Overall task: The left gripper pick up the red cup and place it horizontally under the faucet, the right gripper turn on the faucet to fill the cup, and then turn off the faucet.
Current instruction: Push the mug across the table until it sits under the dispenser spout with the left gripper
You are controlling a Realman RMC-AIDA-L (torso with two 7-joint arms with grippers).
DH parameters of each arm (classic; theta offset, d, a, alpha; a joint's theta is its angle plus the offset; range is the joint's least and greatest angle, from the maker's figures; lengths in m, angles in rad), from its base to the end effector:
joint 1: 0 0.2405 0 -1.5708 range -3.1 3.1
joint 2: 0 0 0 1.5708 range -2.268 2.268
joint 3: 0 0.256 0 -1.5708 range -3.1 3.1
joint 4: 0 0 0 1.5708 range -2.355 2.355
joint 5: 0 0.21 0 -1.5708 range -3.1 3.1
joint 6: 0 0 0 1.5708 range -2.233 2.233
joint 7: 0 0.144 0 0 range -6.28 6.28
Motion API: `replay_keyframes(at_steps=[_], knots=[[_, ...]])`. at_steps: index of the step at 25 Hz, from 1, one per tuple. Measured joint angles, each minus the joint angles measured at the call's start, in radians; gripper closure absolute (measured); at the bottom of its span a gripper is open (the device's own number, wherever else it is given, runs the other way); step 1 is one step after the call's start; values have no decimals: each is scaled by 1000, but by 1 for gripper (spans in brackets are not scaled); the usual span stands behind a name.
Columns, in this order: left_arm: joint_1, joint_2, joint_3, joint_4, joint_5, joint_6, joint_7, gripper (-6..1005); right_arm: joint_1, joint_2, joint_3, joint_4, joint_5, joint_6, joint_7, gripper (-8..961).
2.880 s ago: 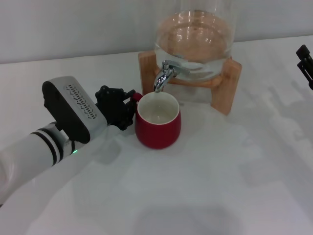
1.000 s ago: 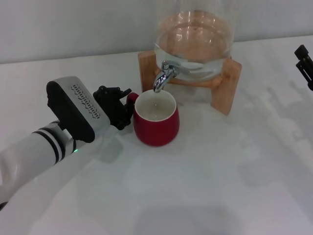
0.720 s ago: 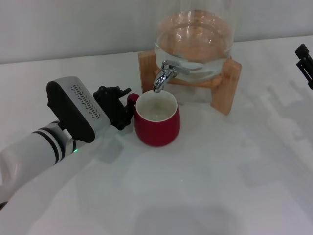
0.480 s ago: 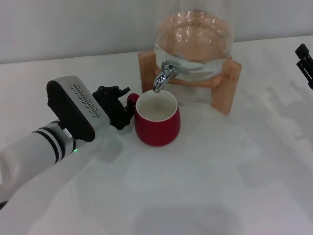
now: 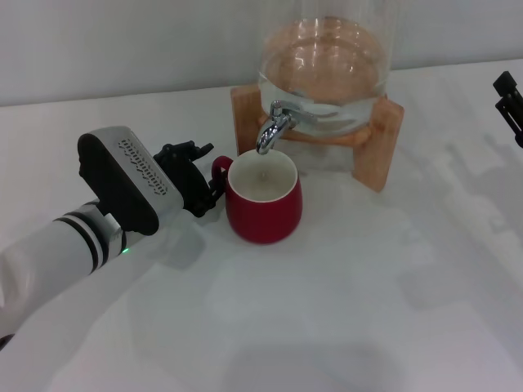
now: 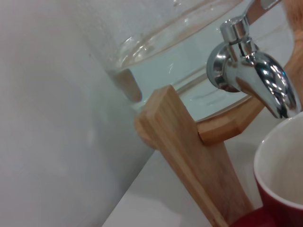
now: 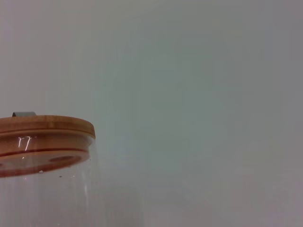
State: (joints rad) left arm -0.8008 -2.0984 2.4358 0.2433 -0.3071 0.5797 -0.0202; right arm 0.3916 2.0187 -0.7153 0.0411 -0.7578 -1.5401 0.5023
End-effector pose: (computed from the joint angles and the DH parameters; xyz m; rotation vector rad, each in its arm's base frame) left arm -0.2166 0.3917 -0.1277 -2.3773 0.1062 -0.1779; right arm 0.3458 0.2915 0.0416 -1.5053 0.5403 1.0143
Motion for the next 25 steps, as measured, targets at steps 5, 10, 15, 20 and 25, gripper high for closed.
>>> replay_keyframes(at_steps=[5,10,15,20,25], knots=[[0,0,0,3,0,0,-1,531,1,0,1,0,0,0,1,231],[2,0,0,20,0,-18,6,481,1,0,1,-1,0,0,2,231],[9,0,0,34,0,-30,14,402,-1,0,1,-1,0,0,2,231],[29,1,-14,50,1,-24,38,396,-3,0,2,-1,0,0,2,231],[65,0,-69,85,1,-18,89,392,-3,0,1,-1,0,-4,2,231]])
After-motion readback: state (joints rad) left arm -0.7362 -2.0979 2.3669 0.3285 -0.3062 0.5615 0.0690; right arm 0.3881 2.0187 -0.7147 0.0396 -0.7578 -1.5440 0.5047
